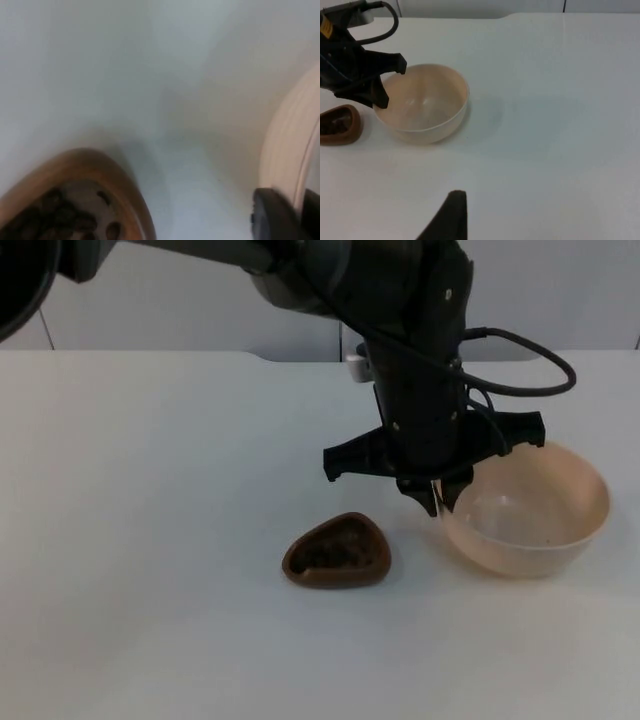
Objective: Pick up the bowl with the left hand and pour the coffee beans from the cup into the bowl with the right hand.
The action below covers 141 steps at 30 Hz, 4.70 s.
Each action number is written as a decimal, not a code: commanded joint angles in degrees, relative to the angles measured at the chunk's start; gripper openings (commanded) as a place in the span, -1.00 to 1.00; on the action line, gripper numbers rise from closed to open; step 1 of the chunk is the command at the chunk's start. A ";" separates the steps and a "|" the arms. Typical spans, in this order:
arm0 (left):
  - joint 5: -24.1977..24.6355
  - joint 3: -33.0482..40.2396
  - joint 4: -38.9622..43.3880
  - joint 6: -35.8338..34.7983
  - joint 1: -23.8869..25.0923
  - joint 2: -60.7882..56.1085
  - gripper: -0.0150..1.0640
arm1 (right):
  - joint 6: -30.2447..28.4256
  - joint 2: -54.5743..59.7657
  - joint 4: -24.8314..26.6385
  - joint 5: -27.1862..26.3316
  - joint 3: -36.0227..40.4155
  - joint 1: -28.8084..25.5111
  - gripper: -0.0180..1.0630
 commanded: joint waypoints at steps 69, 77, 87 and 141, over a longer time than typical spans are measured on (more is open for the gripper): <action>0.23 45.11 -14.41 31.19 21.48 -45.14 -0.98 | -0.11 -0.16 -0.28 -0.44 0.14 -0.31 0.99; -4.12 57.84 -14.53 31.43 27.94 -53.97 -0.98 | -0.11 -0.16 -0.17 -0.44 0.14 -0.31 0.99; -4.36 62.70 -14.15 35.19 29.43 -57.08 -0.98 | -0.11 -0.16 0.46 -0.44 0.14 -0.31 0.99; -5.88 62.70 -15.18 38.90 21.21 -56.85 -0.98 | -12.99 54.37 17.52 -10.92 -24.67 -0.31 0.98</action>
